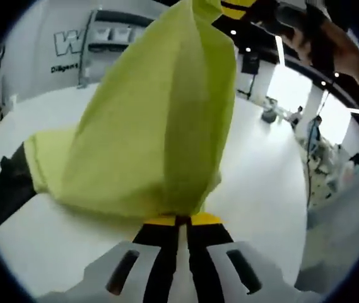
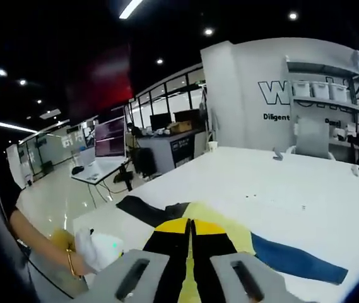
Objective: Fold the garment on the visible template until the final outline fits inside the template.
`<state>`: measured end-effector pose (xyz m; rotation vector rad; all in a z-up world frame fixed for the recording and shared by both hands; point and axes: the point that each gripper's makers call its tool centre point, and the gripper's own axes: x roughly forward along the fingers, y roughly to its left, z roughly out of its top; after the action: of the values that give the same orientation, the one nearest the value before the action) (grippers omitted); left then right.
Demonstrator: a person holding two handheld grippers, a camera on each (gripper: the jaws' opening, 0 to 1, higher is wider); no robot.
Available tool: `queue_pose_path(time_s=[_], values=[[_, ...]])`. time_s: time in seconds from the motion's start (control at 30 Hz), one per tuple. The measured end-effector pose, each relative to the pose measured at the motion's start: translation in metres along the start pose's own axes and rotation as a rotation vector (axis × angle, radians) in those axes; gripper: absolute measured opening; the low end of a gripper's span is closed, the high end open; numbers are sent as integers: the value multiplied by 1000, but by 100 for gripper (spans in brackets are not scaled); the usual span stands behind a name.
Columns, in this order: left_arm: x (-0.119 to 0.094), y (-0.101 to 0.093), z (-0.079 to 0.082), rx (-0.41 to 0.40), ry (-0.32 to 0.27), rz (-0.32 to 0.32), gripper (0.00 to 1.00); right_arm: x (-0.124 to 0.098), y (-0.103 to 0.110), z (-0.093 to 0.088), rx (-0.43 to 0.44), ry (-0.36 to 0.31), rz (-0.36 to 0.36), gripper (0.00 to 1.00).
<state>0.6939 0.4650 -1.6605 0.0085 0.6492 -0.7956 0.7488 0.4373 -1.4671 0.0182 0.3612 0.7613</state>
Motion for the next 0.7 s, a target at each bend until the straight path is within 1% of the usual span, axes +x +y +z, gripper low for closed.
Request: queue_pose_path(time_s=[0.07,0.13,0.17,0.27,0.3,0.33,0.37,0.47,0.5,0.53,0.6,0.67,0.7], values=[[-4,7,1,0,-4,10,0,-2,-6,-2,-3,1,-13,0],[-14,16,3,-7,-5,18,0,-6,-11,-5,3,4,-29,0],[-16,17,4,-5,-3,20,0,-7,-13,-7,5,5,-35,0],[-37,33,8,47,28,62,0,-15,-22,-10,16,6,-58,0],[-40,35,9,51,30,67,0,-16,-23,-10,16,7,-60,0],[-50,42,14,72,34,80,0,-19,-26,-11,18,8,-71,0],[-57,46,16,88,44,88,0,-21,-28,-12,21,8,-75,0],[-71,62,23,143,44,138,0,-24,-32,-13,29,5,-81,0],[-77,70,27,154,37,168,0,-27,-31,-15,34,4,-84,0],[-82,75,31,157,25,182,0,-28,-31,-17,41,5,-84,0],[-98,83,44,154,-2,189,0,-29,-31,-19,51,6,-82,0],[-102,84,47,164,-6,193,0,-29,-31,-20,54,7,-81,0],[-111,93,52,186,-10,228,0,-29,-28,-22,52,12,-79,0]])
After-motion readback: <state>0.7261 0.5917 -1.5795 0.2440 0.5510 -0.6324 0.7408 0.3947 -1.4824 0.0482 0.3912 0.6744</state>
